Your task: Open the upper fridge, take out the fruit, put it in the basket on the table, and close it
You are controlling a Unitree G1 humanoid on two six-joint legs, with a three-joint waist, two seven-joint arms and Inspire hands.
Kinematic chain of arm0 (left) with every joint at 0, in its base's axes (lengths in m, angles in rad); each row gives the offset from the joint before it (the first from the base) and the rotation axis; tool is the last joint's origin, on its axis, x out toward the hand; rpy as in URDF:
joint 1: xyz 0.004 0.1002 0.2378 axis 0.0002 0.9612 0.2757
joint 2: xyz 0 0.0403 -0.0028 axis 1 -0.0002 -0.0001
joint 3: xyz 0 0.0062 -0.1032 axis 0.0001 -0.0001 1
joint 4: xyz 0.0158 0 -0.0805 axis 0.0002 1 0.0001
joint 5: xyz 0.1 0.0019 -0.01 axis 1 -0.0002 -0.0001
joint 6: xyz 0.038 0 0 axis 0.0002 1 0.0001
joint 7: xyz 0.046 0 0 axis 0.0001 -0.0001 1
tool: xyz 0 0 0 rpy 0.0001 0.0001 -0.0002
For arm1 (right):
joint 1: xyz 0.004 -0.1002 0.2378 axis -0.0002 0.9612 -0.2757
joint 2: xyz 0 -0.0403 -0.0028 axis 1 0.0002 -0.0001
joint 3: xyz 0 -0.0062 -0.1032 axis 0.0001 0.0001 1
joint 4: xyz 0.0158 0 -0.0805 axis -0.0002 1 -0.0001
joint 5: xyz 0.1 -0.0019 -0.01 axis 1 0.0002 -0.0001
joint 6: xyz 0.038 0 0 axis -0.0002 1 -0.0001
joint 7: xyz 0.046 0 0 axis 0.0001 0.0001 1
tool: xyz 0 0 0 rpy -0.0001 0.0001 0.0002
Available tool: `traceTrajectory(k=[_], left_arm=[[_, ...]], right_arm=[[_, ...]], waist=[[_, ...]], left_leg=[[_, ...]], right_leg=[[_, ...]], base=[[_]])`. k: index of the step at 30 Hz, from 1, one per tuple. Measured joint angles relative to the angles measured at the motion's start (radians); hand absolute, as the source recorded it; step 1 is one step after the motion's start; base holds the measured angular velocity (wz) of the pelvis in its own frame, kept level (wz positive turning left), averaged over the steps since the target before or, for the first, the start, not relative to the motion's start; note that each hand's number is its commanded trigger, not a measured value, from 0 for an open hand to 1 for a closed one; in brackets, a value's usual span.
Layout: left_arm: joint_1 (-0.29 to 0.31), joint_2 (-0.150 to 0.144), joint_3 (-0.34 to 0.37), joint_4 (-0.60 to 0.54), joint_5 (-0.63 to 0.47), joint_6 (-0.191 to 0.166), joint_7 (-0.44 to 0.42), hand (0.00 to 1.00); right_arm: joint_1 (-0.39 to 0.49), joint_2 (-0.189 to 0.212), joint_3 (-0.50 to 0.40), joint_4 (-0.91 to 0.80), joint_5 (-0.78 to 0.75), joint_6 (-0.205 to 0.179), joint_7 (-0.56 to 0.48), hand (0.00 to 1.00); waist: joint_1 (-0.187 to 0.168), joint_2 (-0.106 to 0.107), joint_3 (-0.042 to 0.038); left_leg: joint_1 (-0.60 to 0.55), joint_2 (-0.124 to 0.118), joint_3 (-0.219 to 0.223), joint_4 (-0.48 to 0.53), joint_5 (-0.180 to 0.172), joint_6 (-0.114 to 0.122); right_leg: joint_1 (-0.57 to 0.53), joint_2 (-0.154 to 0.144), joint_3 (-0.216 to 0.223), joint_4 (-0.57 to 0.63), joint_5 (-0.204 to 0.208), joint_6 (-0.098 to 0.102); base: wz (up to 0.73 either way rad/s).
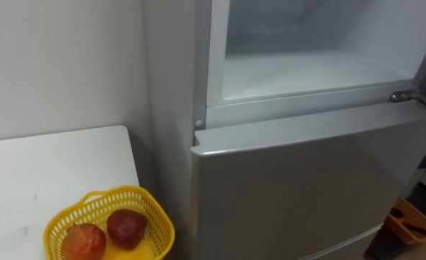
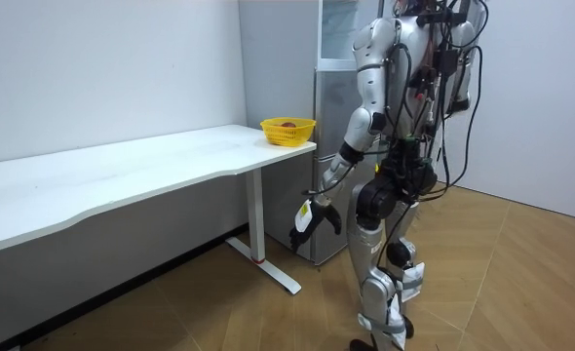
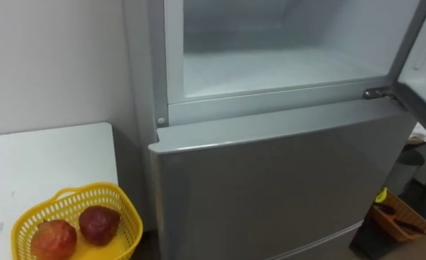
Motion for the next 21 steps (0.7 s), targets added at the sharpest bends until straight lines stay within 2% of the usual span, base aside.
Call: traceTrajectory(k=[5, 7, 11, 15, 21], left_arm=[[0.006, -0.002, -0.003, 0.043, 0.0, -0.024, 0.034, 0.0], [0.008, -0.002, -0.002, 0.05, 0.001, -0.028, 0.043, 0.0], [0.003, 0.001, 0.0, 0.118, 0.0, -0.049, 0.062, 0.0], [0.011, 0.001, 0.0, 0.147, 0.0, -0.05, 0.061, 0.0], [0.025, -0.003, -0.001, 0.147, 0.0, -0.056, 0.059, 0.0]], right_arm=[[-0.003, 0.0, 0.039, -0.119, -0.072, -0.027, -0.004, 0.0], [-0.003, 0.0, 0.039, -0.17, -0.082, -0.034, -0.007, 0.0], [-0.004, -0.003, 0.044, -0.238, -0.078, -0.063, -0.01, 0.0], [-0.006, -0.003, 0.044, -0.244, -0.075, -0.073, -0.009, 0.0], [-0.005, -0.002, 0.046, -0.264, -0.084, -0.076, -0.003, 0.0]], waist=[[0.003, 0.017, -0.0063], [0.013, 0.021, -0.0049], [0.023, 0.017, -0.0033], [0.024, 0.004, -0.0021], [0.023, -0.001, -0.0034]], left_leg=[[0.0, 0.001, -0.001, 0.0, 0.0, 0.0], [-0.001, 0.002, 0.0, 0.0, 0.0, 0.0], [0.001, 0.002, -0.001, 0.0, 0.0, 0.0], [0.001, 0.001, -0.002, 0.001, 0.0, 0.0], [0.001, 0.001, -0.003, 0.002, 0.0, 0.0]], right_leg=[[-0.006, 0.001, 0.003, 0.008, 0.0, 0.0], [-0.009, 0.001, 0.002, 0.008, 0.001, -0.001], [-0.009, 0.0, -0.004, 0.008, 0.001, -0.002], [-0.01, -0.002, -0.006, 0.007, 0.001, -0.002], [-0.009, -0.001, -0.002, 0.013, 0.002, -0.001]], base=[[-0.03], [0.0], [0.04], [0.03], [0.0]])
